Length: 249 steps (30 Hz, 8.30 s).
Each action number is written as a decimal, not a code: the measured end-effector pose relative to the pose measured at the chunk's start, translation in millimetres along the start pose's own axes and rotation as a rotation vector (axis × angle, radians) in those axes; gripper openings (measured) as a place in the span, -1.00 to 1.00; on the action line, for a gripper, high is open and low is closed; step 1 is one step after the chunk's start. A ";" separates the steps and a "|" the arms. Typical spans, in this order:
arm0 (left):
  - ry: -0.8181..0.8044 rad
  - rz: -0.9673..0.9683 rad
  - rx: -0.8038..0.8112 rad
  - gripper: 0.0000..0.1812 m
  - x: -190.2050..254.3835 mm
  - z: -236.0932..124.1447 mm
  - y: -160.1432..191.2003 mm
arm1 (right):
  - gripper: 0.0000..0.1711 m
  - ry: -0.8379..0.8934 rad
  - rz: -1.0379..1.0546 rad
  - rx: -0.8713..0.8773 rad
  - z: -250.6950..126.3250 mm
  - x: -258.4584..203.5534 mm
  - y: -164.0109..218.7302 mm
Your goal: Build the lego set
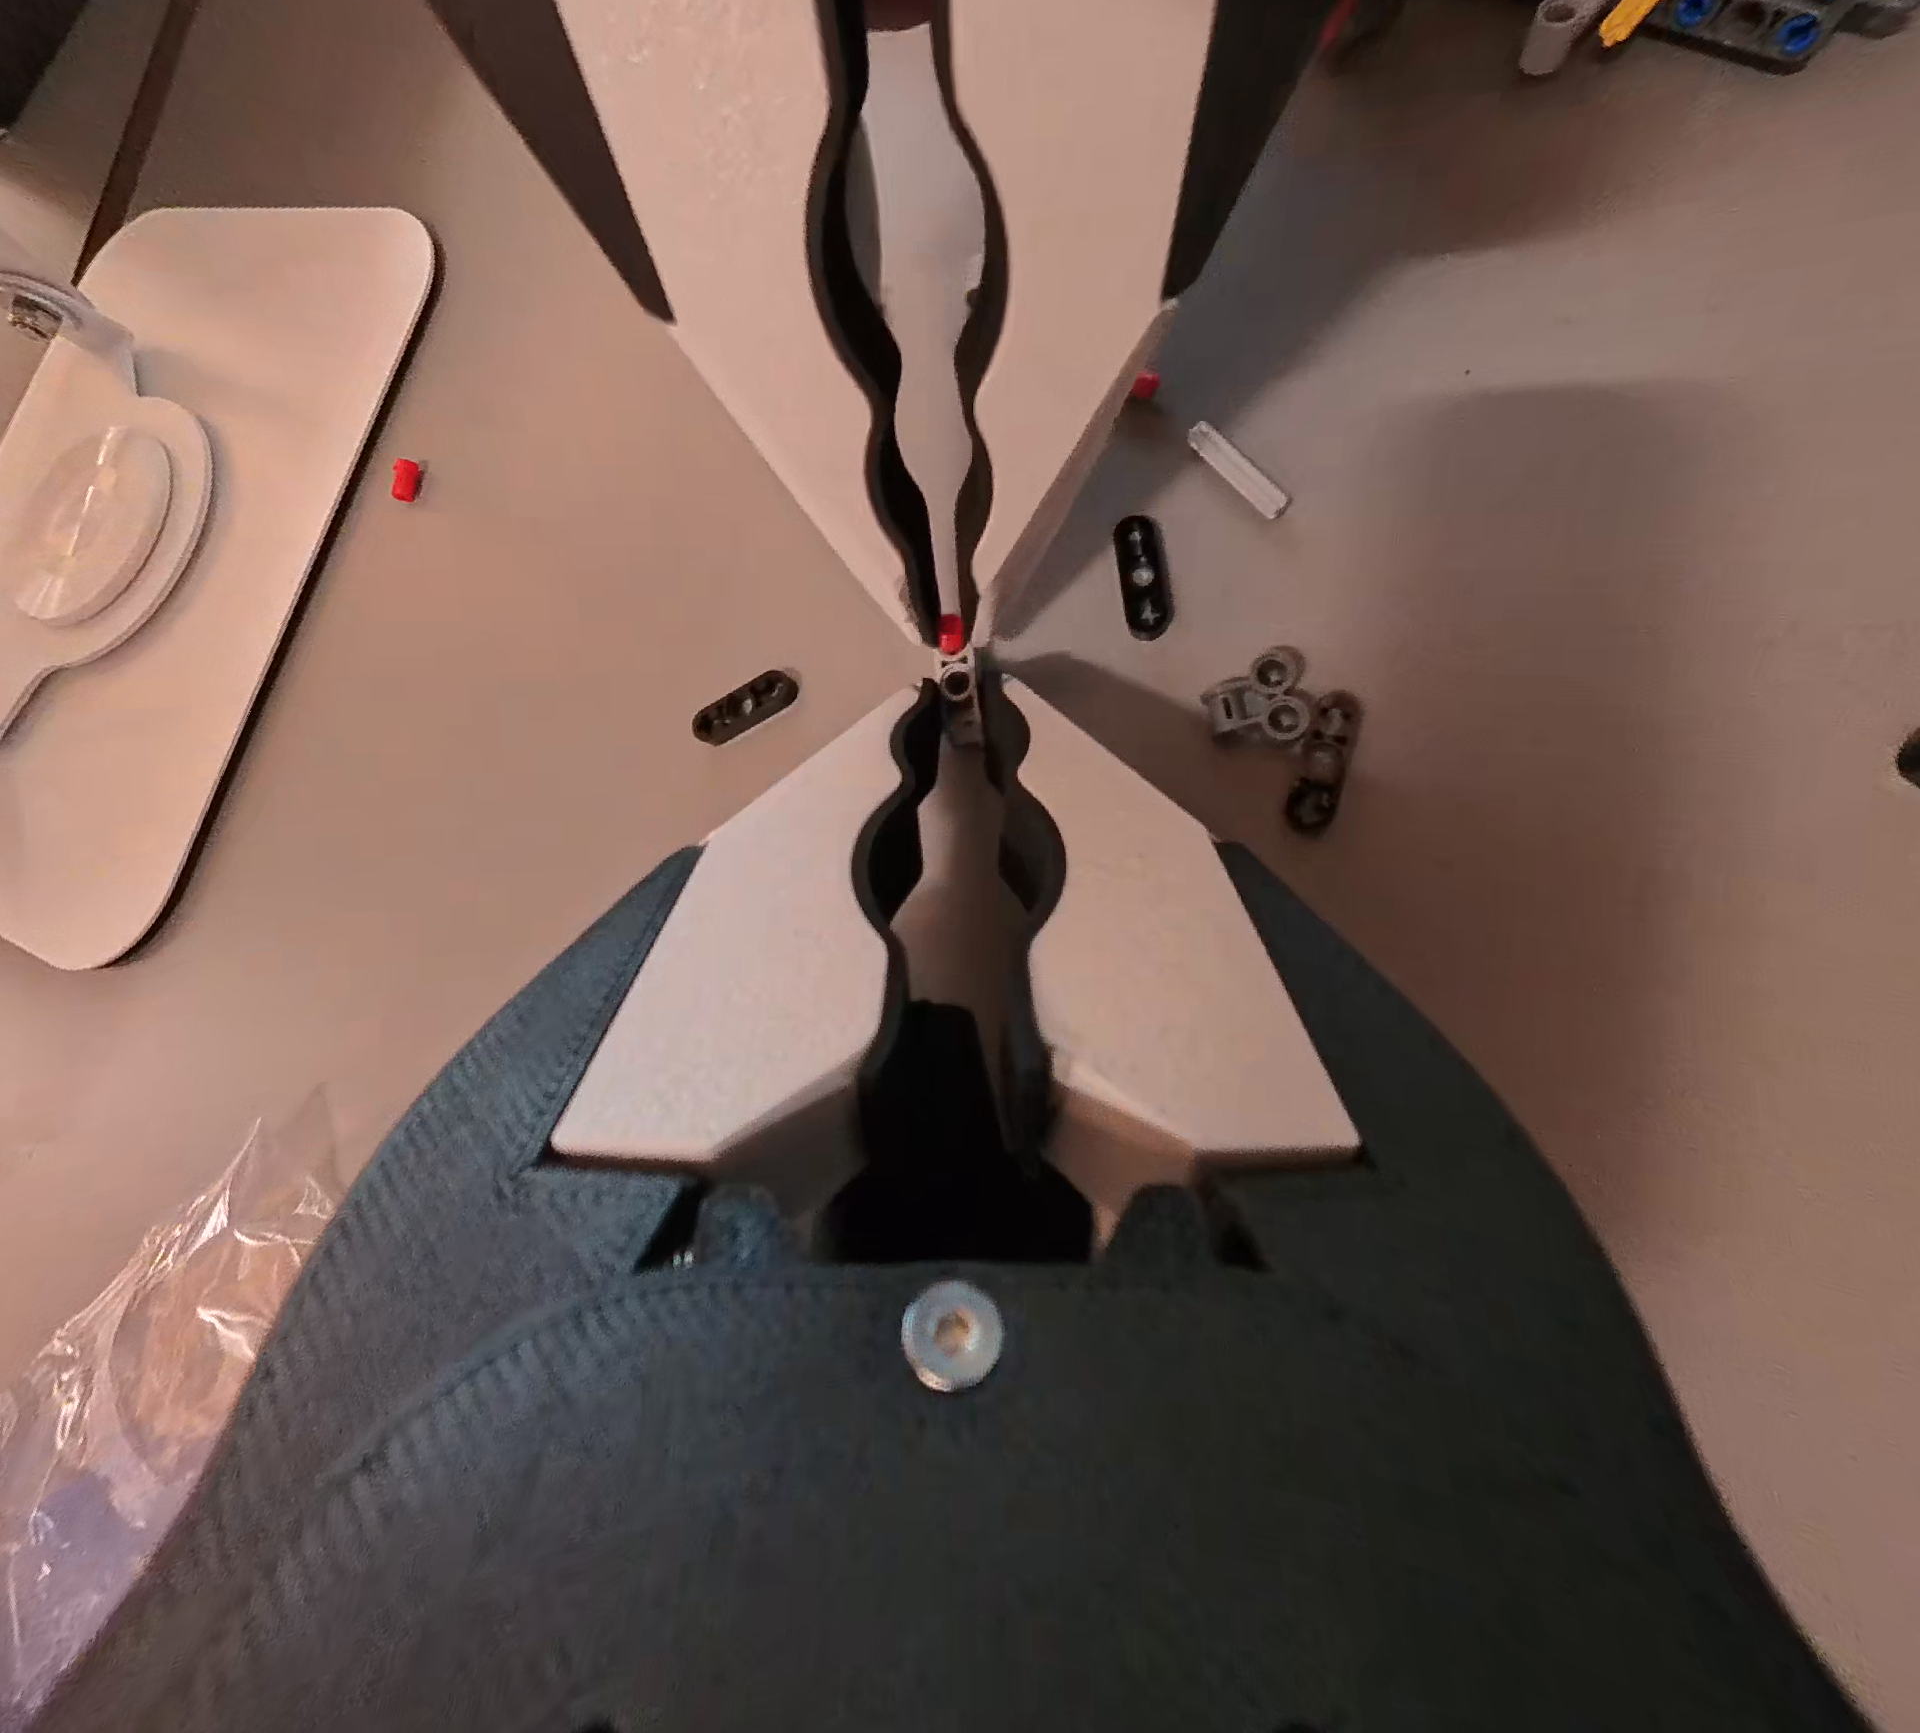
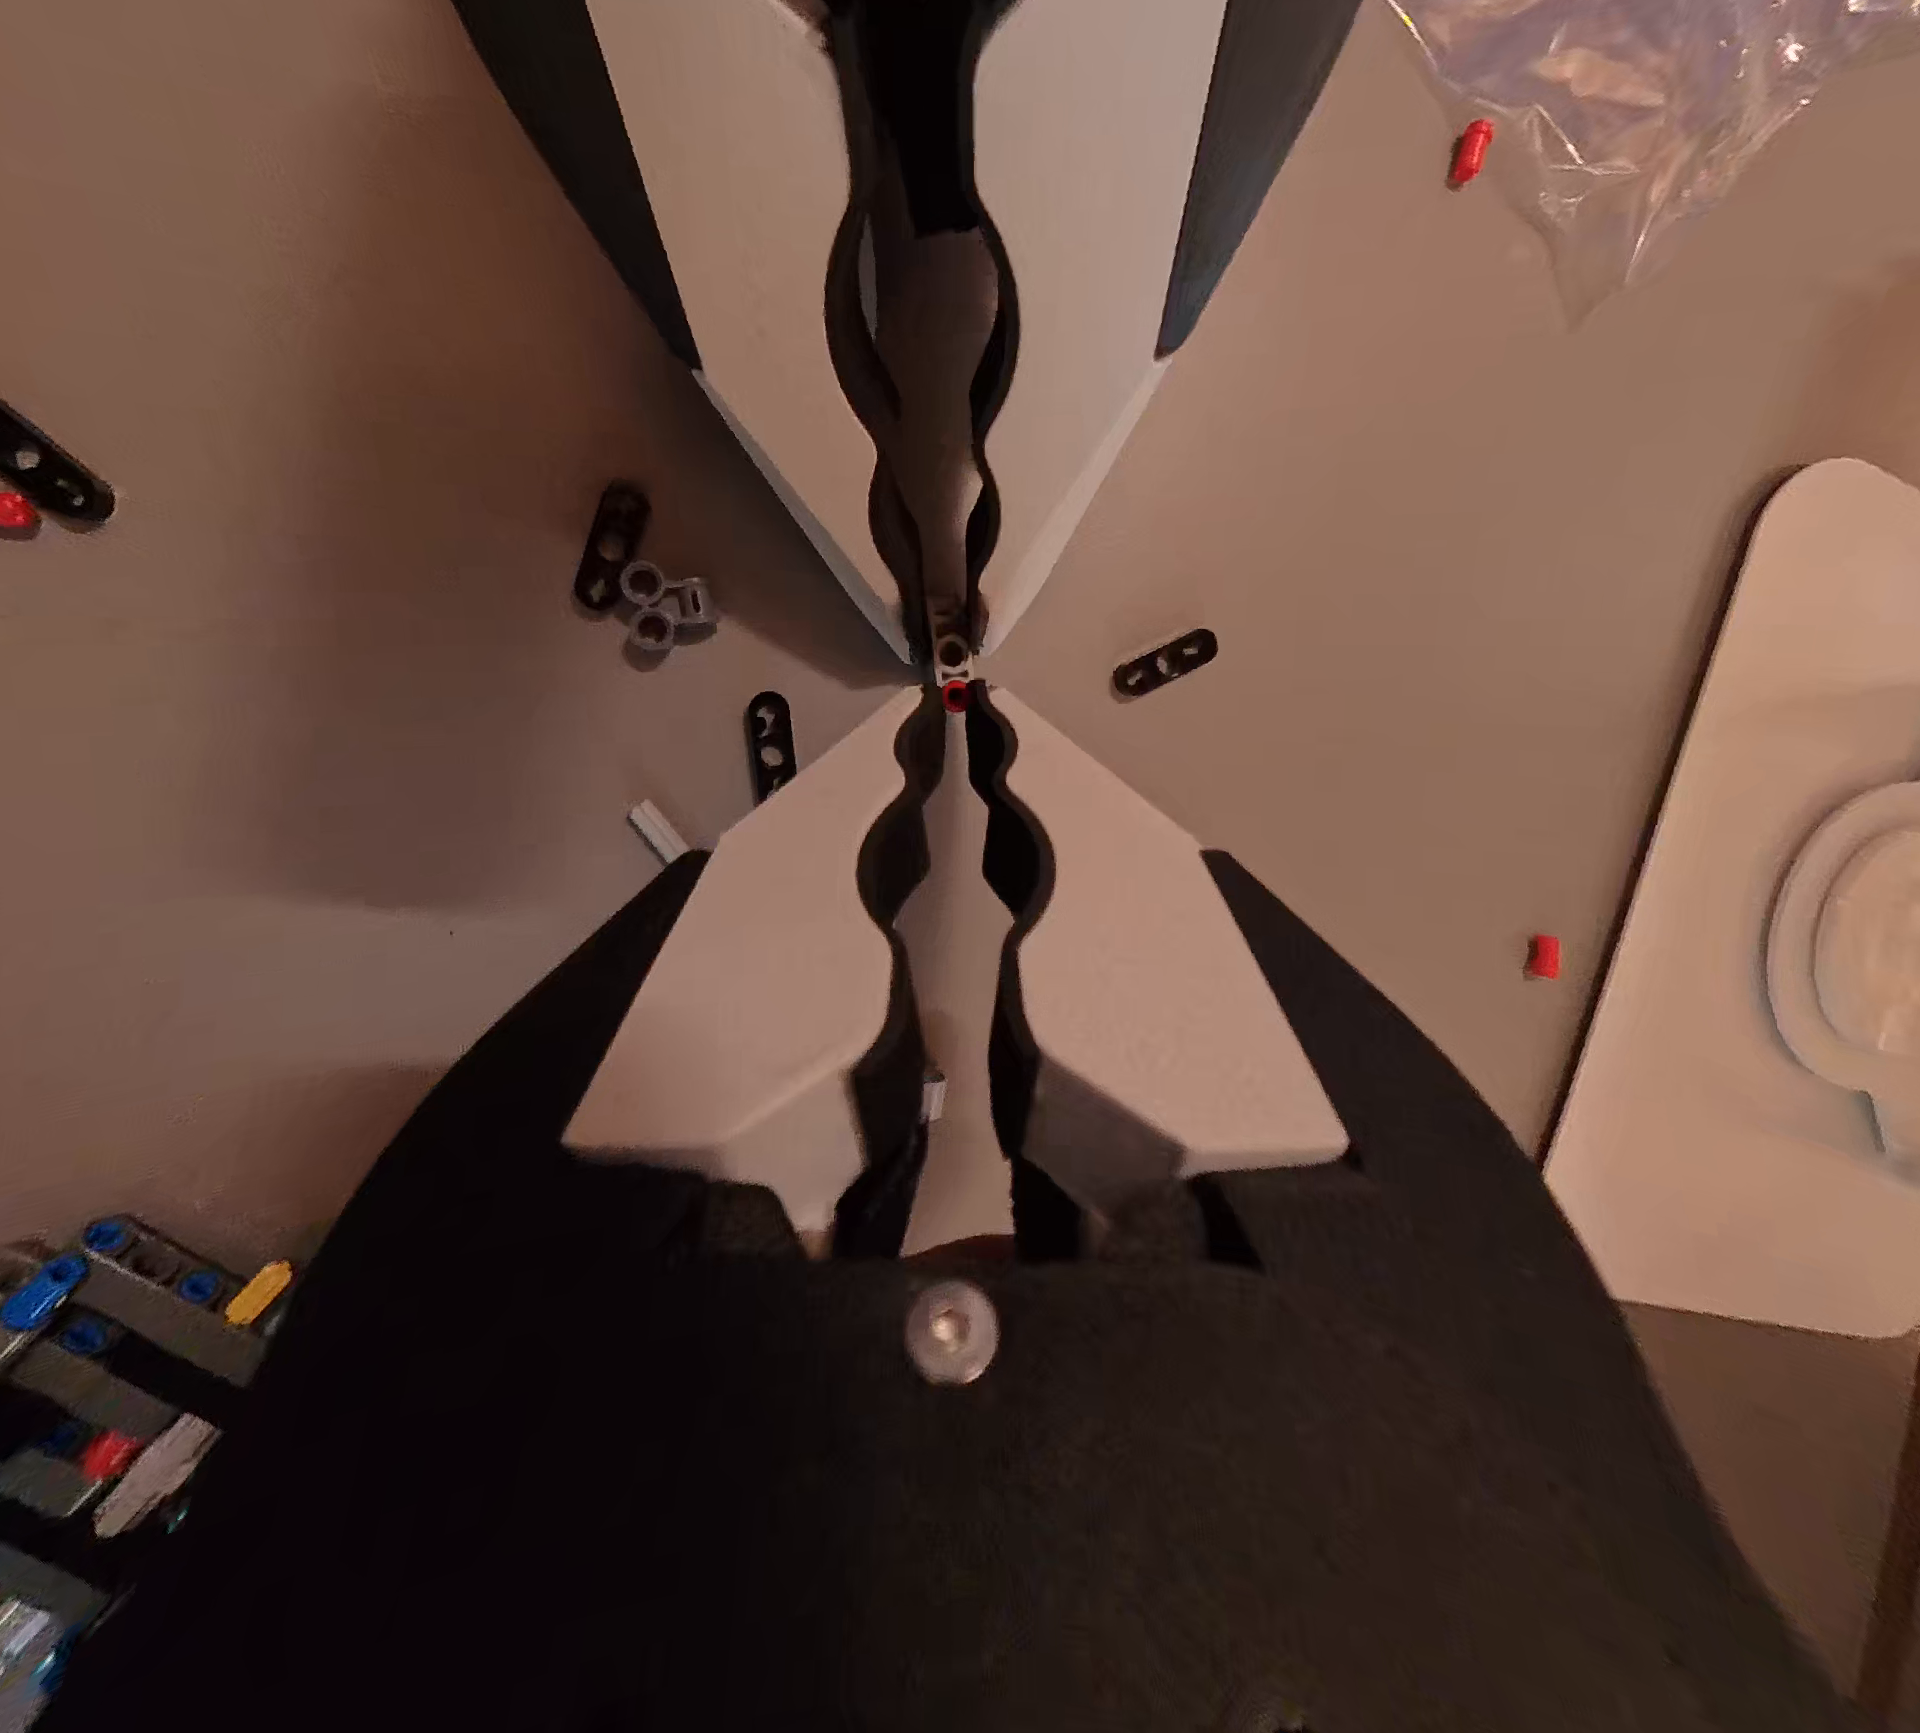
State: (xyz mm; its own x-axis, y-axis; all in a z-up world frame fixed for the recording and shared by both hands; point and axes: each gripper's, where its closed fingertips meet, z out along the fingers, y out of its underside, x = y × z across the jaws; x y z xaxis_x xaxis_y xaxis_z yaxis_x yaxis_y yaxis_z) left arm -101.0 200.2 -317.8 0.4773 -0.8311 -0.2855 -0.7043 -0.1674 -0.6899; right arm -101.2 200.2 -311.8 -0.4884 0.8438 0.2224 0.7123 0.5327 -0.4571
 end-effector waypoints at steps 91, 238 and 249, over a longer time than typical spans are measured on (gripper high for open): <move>-0.002 -0.021 -0.004 -0.92 2.4 -0.2 -1.5 | -0.82 -0.111 0.205 0.078 -43.4 5.7 12.5; -0.264 0.097 0.232 -0.74 -22.4 -51.4 -33.1 | -0.98 -0.017 0.614 0.442 -72.1 5.6 -29.6; 0.051 0.047 0.036 -0.78 -4.4 -12.2 10.0 | -0.98 0.056 0.242 0.068 -13.0 4.5 -11.9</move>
State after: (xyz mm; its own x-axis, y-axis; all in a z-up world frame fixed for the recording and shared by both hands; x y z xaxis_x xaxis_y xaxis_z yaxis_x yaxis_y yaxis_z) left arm -116.6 195.8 -315.4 0.4162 -0.8636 -0.2845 -0.7053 -0.1092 -0.7004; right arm -105.3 198.5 -294.2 -0.2774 0.9496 0.1459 0.7684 0.3105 -0.5596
